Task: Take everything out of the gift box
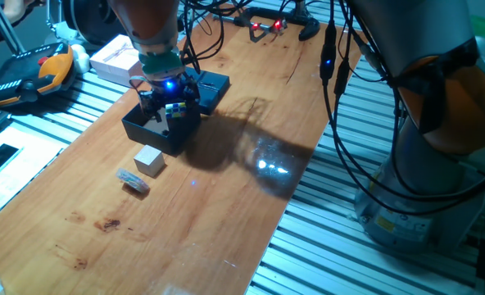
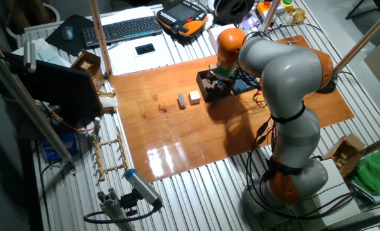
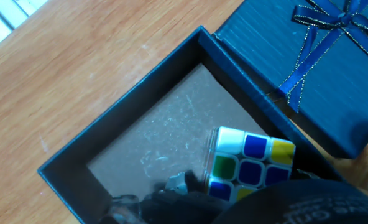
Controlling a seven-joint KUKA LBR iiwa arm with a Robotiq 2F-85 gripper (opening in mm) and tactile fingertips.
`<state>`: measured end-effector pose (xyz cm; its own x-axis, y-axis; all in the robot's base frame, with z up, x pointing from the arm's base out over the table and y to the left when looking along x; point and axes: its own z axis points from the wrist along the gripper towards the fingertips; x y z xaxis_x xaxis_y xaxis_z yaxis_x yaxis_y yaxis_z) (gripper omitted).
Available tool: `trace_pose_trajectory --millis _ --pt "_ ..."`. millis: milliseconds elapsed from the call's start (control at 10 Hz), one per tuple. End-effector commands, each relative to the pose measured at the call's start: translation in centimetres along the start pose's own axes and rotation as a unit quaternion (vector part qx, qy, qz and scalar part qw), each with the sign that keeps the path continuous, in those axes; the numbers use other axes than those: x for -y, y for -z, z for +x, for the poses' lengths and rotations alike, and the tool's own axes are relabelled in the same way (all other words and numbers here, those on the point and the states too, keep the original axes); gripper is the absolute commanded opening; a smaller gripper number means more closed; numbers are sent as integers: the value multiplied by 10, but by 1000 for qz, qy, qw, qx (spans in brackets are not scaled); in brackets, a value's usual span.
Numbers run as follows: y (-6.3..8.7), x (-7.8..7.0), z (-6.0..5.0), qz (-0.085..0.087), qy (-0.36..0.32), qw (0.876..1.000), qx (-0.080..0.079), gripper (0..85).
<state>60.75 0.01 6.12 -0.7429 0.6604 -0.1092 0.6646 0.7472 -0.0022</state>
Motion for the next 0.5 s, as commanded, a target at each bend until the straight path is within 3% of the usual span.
trace_pose_trajectory --millis 0,400 --pt "-1 -1 1 -1 1 1000 1 823" --pt "-2 -6 3 -8 3 1000 1 813"
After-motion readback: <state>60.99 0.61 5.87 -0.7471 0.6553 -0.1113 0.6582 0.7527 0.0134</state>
